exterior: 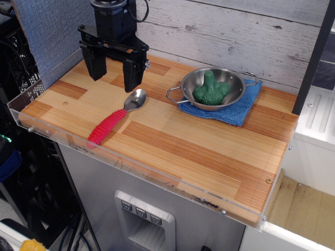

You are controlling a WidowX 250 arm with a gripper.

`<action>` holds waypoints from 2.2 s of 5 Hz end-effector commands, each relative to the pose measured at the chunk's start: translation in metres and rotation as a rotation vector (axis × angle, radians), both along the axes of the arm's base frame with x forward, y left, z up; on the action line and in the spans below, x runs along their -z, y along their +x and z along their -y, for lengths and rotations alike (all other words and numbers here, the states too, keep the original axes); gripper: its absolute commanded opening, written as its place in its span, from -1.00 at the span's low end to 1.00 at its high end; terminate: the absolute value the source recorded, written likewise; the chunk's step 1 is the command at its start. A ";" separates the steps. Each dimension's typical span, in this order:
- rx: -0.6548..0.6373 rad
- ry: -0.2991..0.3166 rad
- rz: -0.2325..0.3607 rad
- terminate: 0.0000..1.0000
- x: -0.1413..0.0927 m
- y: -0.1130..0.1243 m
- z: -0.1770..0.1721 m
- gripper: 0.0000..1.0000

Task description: Move the spoon and place it just below the towel.

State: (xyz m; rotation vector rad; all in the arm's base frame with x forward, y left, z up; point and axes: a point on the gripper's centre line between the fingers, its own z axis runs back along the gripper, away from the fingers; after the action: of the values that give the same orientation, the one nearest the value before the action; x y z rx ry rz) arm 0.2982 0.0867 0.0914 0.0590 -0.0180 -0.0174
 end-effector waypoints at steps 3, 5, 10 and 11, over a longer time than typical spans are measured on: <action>0.036 0.049 0.001 -1.00 0.041 0.005 -0.030 1.00; 0.091 0.014 0.034 -1.00 0.045 0.001 -0.040 1.00; 0.114 0.012 -0.050 -1.00 0.087 -0.004 -0.027 1.00; 0.116 0.021 -0.050 -1.00 0.090 -0.005 -0.026 -1.00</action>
State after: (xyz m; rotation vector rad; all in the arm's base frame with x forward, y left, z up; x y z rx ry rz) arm 0.2925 0.1120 0.0042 0.0756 0.0349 -0.1442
